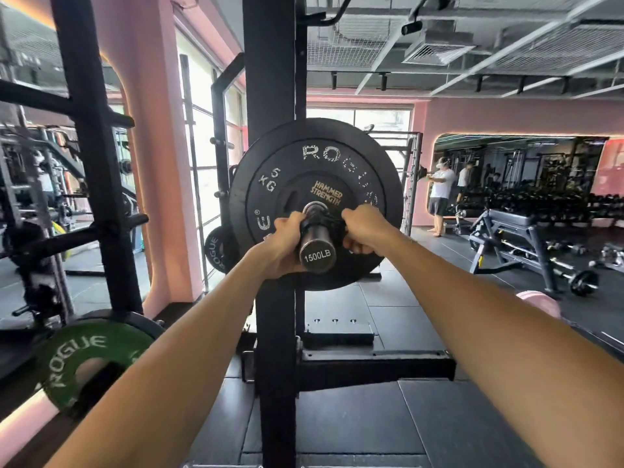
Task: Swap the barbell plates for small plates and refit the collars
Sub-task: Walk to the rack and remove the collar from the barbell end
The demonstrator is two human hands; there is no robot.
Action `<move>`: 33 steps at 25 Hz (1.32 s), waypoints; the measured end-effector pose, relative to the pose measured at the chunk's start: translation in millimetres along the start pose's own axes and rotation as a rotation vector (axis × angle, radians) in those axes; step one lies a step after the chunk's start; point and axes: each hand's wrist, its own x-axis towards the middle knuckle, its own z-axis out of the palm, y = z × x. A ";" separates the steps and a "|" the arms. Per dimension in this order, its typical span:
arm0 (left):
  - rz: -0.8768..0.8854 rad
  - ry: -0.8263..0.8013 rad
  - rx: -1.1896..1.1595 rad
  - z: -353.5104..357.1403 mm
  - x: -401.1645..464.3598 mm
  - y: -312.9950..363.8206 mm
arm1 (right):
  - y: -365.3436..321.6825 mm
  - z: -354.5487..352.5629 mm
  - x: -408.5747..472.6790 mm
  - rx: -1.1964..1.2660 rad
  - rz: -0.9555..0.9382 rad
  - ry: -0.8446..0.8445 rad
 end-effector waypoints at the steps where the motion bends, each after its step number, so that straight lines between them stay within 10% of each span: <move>1: 0.001 -0.007 -0.020 3.8 -20.8 1.5 | -0.1 -2.7 -14.6 0.013 -0.004 -0.011; 19: 0.143 -0.258 0.048 78.6 -187.3 -15.4 | 33.4 -90.0 -177.6 0.321 0.123 0.004; 33: 0.407 -0.449 0.290 232.8 -84.2 -76.3 | 180.0 -186.8 -143.4 0.397 0.293 0.132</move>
